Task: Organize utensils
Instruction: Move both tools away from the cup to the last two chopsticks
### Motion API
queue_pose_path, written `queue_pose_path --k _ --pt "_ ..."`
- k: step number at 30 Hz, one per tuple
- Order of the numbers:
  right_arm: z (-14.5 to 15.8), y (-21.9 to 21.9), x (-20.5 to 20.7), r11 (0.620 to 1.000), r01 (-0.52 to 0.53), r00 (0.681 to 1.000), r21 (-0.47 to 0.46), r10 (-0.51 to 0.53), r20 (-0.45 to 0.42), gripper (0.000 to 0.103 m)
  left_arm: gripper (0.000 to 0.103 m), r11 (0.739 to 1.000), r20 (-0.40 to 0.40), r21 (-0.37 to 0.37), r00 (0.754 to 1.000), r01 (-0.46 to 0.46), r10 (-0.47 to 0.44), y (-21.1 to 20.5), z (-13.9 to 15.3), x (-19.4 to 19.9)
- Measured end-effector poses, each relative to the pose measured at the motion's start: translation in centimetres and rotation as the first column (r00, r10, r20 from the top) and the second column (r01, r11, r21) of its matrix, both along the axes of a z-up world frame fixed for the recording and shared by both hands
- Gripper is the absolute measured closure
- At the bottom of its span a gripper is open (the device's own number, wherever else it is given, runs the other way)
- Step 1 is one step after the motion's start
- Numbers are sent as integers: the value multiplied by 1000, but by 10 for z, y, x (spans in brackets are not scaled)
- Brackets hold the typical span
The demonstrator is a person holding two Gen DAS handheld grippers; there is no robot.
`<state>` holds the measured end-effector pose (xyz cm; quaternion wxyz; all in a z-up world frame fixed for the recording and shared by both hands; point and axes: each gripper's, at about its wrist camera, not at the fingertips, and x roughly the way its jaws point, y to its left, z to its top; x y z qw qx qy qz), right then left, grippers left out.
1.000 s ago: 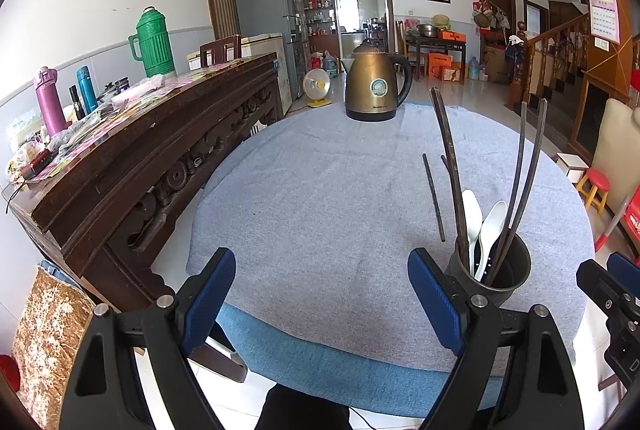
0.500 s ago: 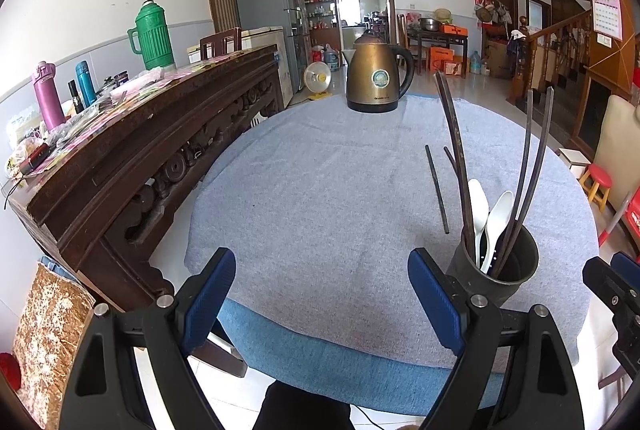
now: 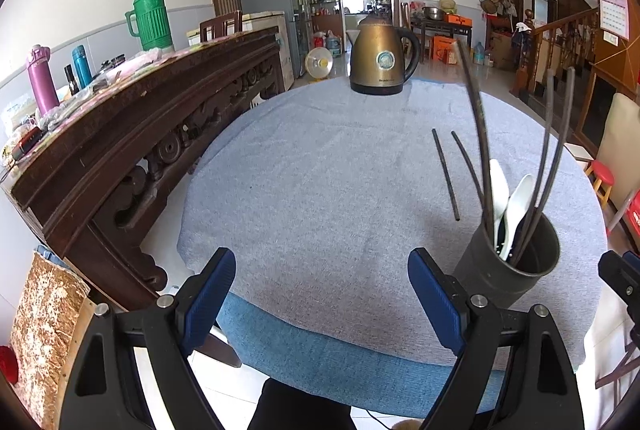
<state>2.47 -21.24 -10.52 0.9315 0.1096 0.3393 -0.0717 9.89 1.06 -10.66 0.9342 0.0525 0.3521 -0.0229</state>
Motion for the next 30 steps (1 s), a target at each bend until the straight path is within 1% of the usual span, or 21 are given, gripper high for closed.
queue_pose_path --k 10,18,25,30 --pt "-14 -3 13 1000 15 999 0 -15 -37 40 15 1000 -39 -2 999 -21 21 6 -15 14" --pt "-20 -21 22 998 61 996 1 -61 -58 40 15 999 -66 16 997 -34 35 12 -27 30" --pt "-23 -46 37 994 107 991 3 -106 -82 40 15 997 -100 44 993 -64 68 25 -39 59" --pt "-29 -70 67 993 111 987 35 -106 -118 40 15 996 -104 65 992 -60 67 29 -42 83"
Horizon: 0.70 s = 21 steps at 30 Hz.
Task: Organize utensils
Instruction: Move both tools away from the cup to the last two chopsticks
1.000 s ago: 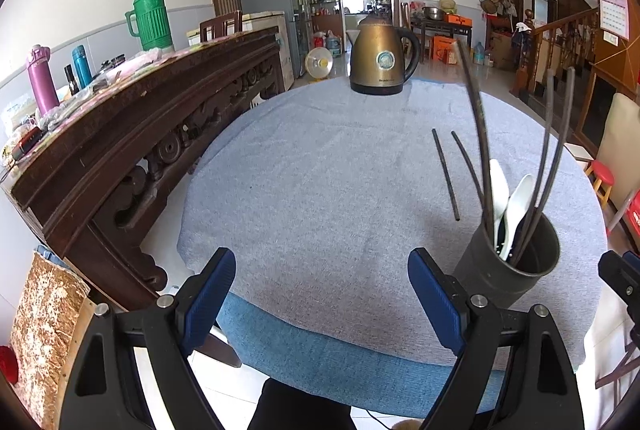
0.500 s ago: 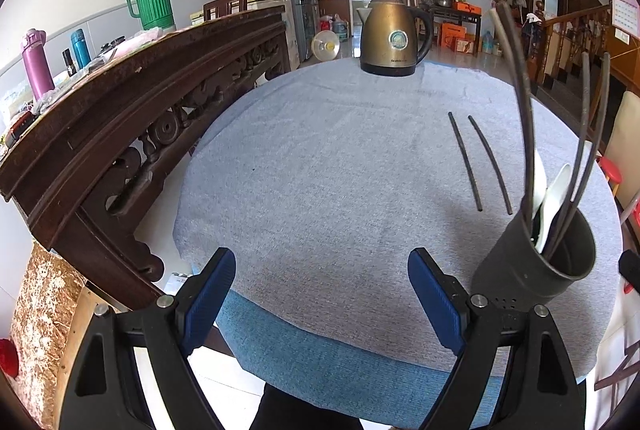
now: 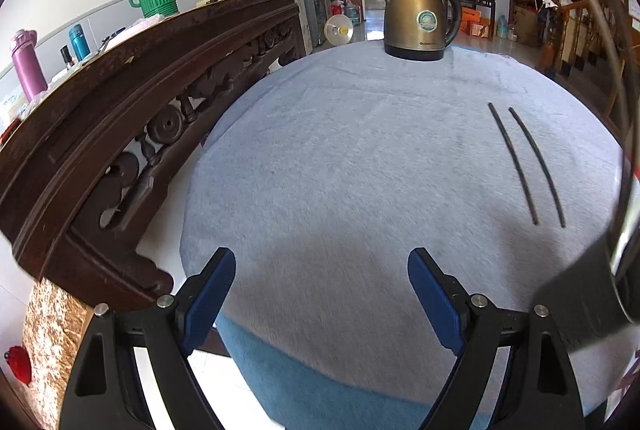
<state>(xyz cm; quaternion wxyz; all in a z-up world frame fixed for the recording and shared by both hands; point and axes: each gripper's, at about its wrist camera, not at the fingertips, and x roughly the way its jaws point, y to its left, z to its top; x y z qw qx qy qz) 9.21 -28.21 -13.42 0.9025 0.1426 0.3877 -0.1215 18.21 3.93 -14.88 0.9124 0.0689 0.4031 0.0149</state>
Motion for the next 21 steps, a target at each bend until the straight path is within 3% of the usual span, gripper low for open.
queue_pose_path --k 9,15,21 --pt "-23 -39 93 997 -39 994 72 46 -100 40 15 996 -68 20 994 89 -88 -15 -15 64" --pt "-42 -49 175 987 -81 980 139 104 -169 40 15 978 -140 -26 968 207 -209 -45 -18 117" --pt "-54 -34 264 974 -157 958 161 190 -216 41 15 970 -181 -84 954 229 -241 -70 -19 157"
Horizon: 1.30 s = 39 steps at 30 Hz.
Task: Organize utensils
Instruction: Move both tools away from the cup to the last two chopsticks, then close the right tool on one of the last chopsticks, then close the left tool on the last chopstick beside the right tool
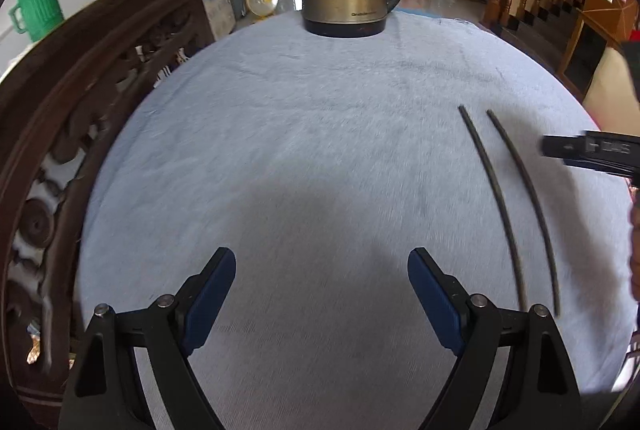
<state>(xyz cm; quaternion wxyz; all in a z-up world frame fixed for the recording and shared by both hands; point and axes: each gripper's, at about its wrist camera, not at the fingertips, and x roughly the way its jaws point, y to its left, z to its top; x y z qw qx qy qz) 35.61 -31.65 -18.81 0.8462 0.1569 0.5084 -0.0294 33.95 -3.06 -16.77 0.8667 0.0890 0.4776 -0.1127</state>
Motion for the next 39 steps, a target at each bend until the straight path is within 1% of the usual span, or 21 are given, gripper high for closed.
queue_pose_path --k 2,4,5,6,7,8,9,10,12,14,17,19,23,24,25,28,31,32,33,36,39 --pt "-10 8 28 1000 -19 999 -22 18 -40 46 15 1000 -3 -2 1000 1 -2 -7 0 11" --pt "-20 12 49 999 -18 997 -43 15 -75 57 16 1000 -19 -22 1000 10 -10 -14 -2 22" --pt "-26 13 57 999 -18 996 -45 14 -93 58 21 999 -27 -32 1000 15 -16 -18 -2 26" --pt "-26 14 61 997 -17 997 -71 11 -77 60 28 998 -38 -49 999 26 -28 -24 -4 33" --pt "-25 17 64 995 -24 997 -101 17 -71 68 31 998 -45 -59 998 37 -39 -29 -4 37" --pt "-28 18 66 993 -29 996 -112 20 -85 73 35 997 -51 -68 997 47 -50 -33 -4 40" --pt "-27 18 65 992 -20 997 -126 10 -77 87 38 995 -57 -78 996 59 -64 -40 -5 43" --pt "-29 18 63 992 -26 997 -126 16 -81 94 39 993 -58 -86 995 75 -80 -48 -6 48" --pt "-28 14 56 990 -50 997 -130 42 -68 95 39 991 -48 -90 993 102 -106 -65 -7 56" --pt "-27 0 42 993 -39 998 -108 32 -61 96 39 988 -51 -96 991 122 -128 -81 -9 63" --pt "-26 -20 20 997 -17 997 -71 12 -72 96 39 984 -77 -110 986 140 -149 -102 -13 74" --pt "-25 -29 5 998 -24 997 -50 21 -72 96 39 978 -103 -130 978 165 -179 -122 -17 84" --pt "-26 -46 -10 999 -32 997 6 33 -68 96 39 974 -150 -140 969 178 -199 -151 -28 102" --pt "-27 -49 -12 999 -33 997 20 34 -66 96 45 973 -165 -149 966 175 -199 -157 -32 106" --pt "-27 -52 -14 999 -34 997 35 36 -63 96 45 974 -167 -148 966 172 -196 -160 -34 109" --pt "-27 -56 -16 998 -44 998 49 47 -53 96 56 973 -153 -136 967 185 -205 -173 -34 112" --pt "-26 -57 -18 997 -46 997 55 49 -52 96 78 970 -136 -121 965 210 -226 -182 -35 112" --pt "-26 -58 -19 997 -43 998 58 46 -50 96 92 970 -130 -110 965 216 -229 -184 -35 111" --pt "-27 -57 -16 997 -40 998 61 43 -48 96 96 969 -131 -112 964 219 -233 -186 -35 112" --pt "-24 -61 -19 995 -33 999 91 36 -28 96 98 967 -141 -140 962 212 -232 -178 -34 111" --pt "-11 -61 -27 994 -36 999 102 32 36 96 98 969 -88 -153 974 192 -207 -163 -22 104"
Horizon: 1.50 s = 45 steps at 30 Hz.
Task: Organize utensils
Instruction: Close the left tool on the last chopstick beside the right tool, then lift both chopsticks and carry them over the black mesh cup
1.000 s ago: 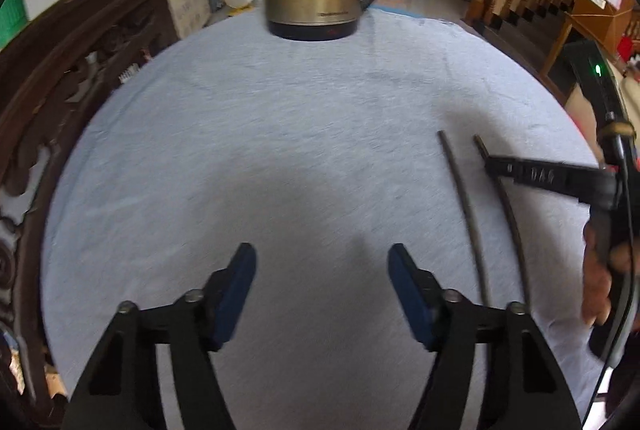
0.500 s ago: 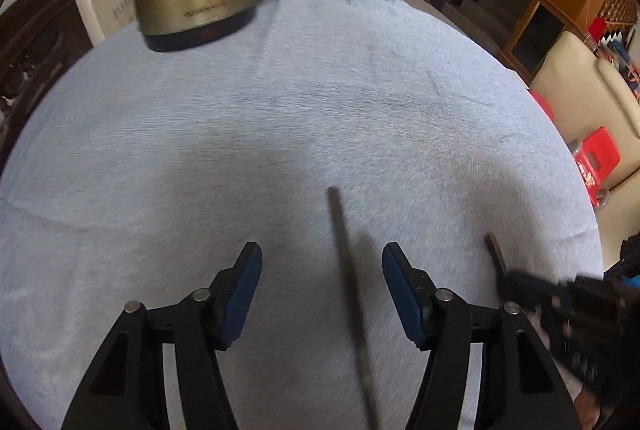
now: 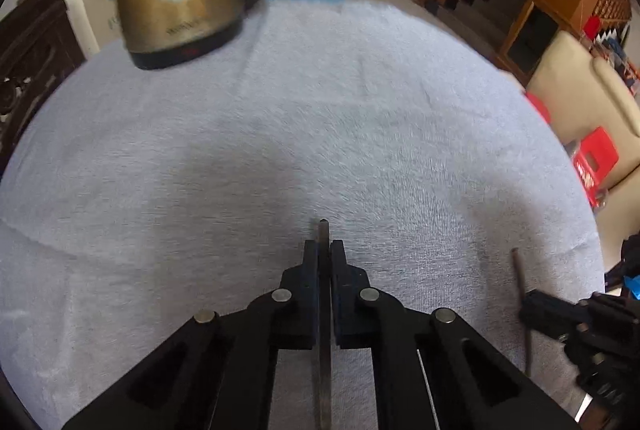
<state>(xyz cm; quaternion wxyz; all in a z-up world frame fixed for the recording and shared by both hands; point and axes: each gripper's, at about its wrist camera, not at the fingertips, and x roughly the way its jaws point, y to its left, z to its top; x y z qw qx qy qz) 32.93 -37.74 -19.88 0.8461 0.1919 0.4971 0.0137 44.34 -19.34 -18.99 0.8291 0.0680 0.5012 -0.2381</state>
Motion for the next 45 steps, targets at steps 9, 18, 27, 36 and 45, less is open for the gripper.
queue_pose_path --k 9,18,27,36,45 --pt "64 9 -57 1000 31 977 4 -31 212 96 98 995 212 -88 975 -55 73 58 77 -52" --pt "123 43 -137 988 139 892 -67 -95 442 96 98 971 404 -204 894 -121 196 140 152 -124" --pt "161 76 -214 952 276 792 -131 -148 592 96 98 956 529 -273 813 -110 245 178 190 -208" --pt "189 93 -260 944 293 755 -150 -132 642 96 98 944 544 -321 801 -76 249 193 208 -270" --pt "200 108 -285 956 262 742 -134 -111 662 96 98 955 565 -279 788 -98 246 184 214 -313"
